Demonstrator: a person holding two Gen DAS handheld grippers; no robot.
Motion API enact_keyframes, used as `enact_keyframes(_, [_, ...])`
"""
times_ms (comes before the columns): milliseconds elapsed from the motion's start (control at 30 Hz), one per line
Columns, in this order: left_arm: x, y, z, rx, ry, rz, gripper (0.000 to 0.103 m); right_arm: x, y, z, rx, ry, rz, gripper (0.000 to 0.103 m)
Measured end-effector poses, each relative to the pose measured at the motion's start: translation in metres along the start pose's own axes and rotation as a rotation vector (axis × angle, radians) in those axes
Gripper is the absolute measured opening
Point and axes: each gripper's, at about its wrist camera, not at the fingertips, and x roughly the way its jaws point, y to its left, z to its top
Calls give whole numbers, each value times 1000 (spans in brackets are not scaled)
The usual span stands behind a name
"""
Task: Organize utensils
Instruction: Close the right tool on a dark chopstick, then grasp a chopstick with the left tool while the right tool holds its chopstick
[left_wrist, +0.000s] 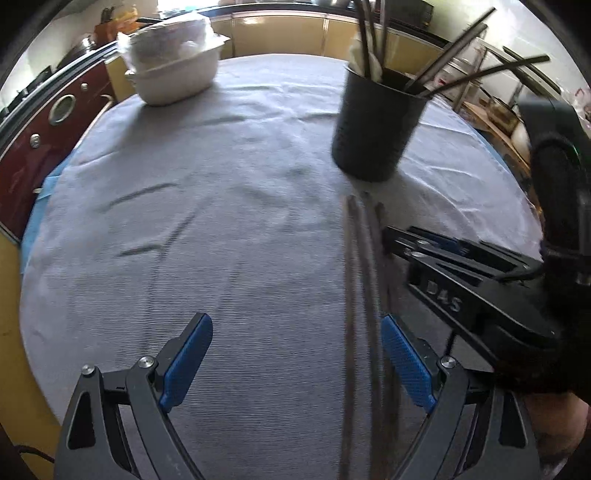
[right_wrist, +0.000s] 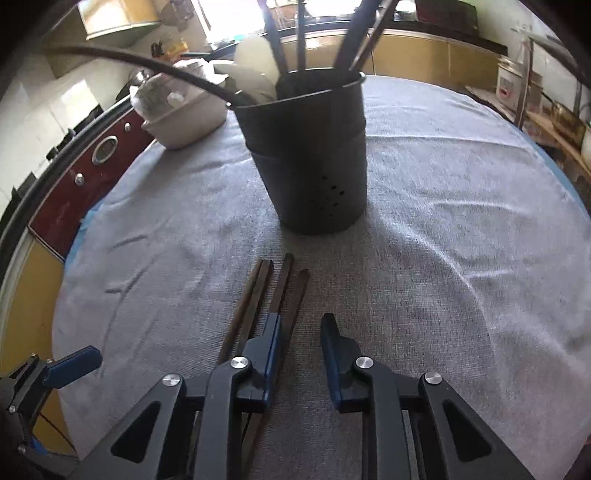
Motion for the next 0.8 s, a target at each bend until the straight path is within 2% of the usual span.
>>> enact_keyframes(200, [13, 3, -4, -9, 37, 22, 93, 2, -9, 2, -2, 14, -27, 21])
enact_keyframes(233, [15, 4, -5, -12, 43, 24, 93, 2, -13, 1, 1, 20, -39, 11])
enact_keyframes(267, [16, 6, -7, -16, 47, 21, 93, 1, -16, 0, 0, 17, -41, 8])
enact_keyframes(467, [18, 3, -17, -5, 46, 11, 93, -8, -52, -8, 117, 16, 74, 7])
enact_keyframes(600, [18, 4, -23, 16, 21, 41, 92, -12, -72, -15, 210, 8, 163, 7])
enact_keyframes(767, [15, 3, -34, 32, -7, 68, 92, -13, -75, -21, 245, -21, 204, 7])
enact_keyframes(800, [14, 4, -35, 29, -13, 69, 88, -13, -76, -22, 250, -25, 209, 7])
